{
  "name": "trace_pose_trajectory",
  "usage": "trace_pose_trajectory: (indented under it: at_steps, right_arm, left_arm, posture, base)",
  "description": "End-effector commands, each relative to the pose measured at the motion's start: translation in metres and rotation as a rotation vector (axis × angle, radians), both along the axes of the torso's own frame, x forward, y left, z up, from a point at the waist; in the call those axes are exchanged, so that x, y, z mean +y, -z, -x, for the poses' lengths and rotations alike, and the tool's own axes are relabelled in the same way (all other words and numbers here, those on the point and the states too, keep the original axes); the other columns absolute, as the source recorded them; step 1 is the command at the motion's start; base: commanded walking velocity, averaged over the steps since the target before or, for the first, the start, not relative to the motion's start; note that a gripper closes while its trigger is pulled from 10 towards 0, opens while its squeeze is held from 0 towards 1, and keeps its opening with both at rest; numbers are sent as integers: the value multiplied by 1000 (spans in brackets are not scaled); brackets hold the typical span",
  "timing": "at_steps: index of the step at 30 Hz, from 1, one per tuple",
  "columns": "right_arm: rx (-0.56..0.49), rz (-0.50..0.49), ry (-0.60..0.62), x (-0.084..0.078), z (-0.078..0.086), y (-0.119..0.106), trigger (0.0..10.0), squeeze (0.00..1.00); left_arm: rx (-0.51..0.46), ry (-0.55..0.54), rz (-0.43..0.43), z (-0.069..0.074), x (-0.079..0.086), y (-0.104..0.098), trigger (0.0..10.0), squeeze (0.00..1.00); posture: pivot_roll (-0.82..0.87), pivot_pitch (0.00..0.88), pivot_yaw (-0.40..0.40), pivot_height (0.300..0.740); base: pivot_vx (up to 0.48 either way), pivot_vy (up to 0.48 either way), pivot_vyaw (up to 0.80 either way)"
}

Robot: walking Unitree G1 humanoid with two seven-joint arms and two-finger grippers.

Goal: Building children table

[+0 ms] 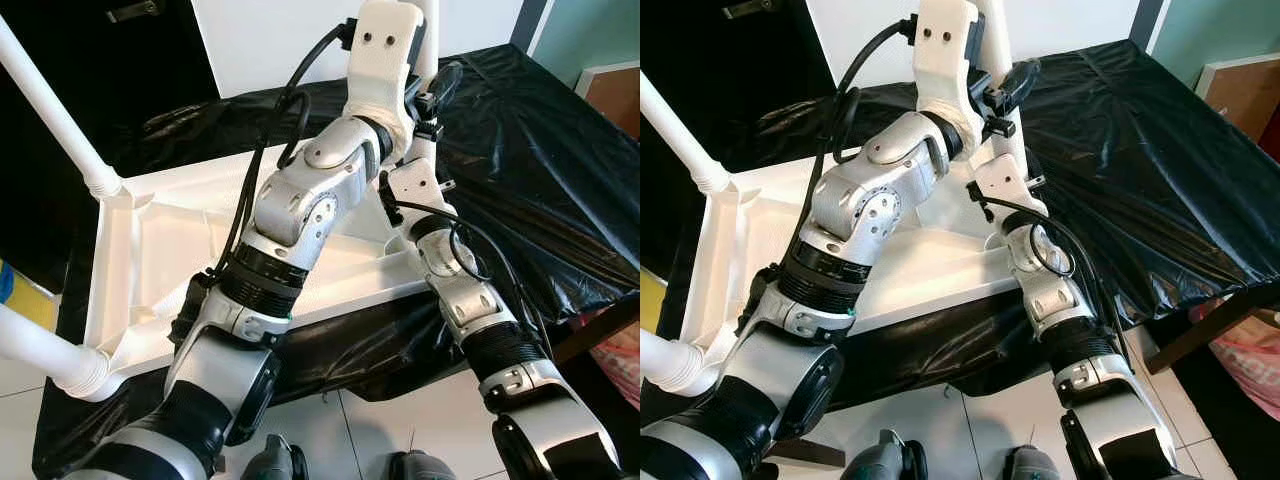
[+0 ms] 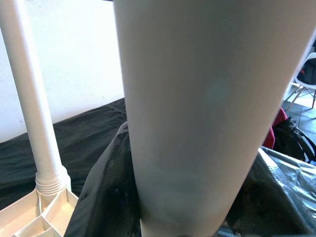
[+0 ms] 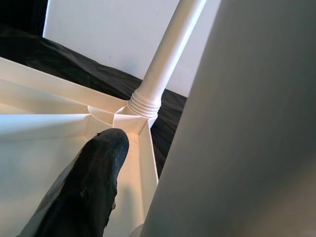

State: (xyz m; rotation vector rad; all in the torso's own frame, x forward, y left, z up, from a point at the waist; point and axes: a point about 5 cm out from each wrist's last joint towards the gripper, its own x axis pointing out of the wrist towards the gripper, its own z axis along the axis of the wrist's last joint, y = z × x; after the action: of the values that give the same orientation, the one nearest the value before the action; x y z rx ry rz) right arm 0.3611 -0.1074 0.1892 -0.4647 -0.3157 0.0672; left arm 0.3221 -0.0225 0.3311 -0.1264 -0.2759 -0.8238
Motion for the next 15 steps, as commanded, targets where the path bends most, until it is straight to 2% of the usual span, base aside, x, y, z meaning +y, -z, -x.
trace_pose_trajectory:
  at_steps: [1, 2, 3, 4, 5, 10, 15]
  right_arm:
    - [6, -6, -12, 3, 0, 2, 8314, 0]
    - [6, -10, -13, 3, 0, 2, 3176, 0]
    - [6, -10, -13, 3, 0, 2, 3176, 0]
    - [7, -12, -13, 3, -1, 3, 2353, 0]
    - [12, -22, -17, 3, -1, 3, 0, 0]
    - [13, -32, -23, 4, -1, 4, 0, 0]
    - [11, -82, -10, 3, -1, 2, 0, 0]
  left_arm:
    - [-53, 18, 13, 7, -2, -14, 10000, 0]
    - [-53, 18, 13, 7, -2, -14, 10000, 0]
    - [-53, 18, 13, 7, -2, -14, 10000, 0]
    - [-54, 19, 13, 7, -2, -14, 10000, 0]
    - [-56, 19, 13, 7, -2, -14, 10000, 0]
    - [-61, 20, 10, 7, -2, -14, 10000, 0]
    - [-71, 29, 14, 8, -2, -15, 10000, 0]
  posture:
    - [-53, 82, 59, 740]
    - [-53, 82, 59, 740]
    - [-53, 82, 59, 740]
    - [-52, 82, 59, 740]
    - [-51, 81, 59, 740]
    - [-50, 81, 58, 740]
    - [-49, 82, 58, 740]
  base:
    - [0, 0, 0]
    - [0, 0, 0]
    - [0, 0, 0]
    - [0, 0, 0]
    - [0, 0, 0]
    - [0, 0, 0]
    - [0, 0, 0]
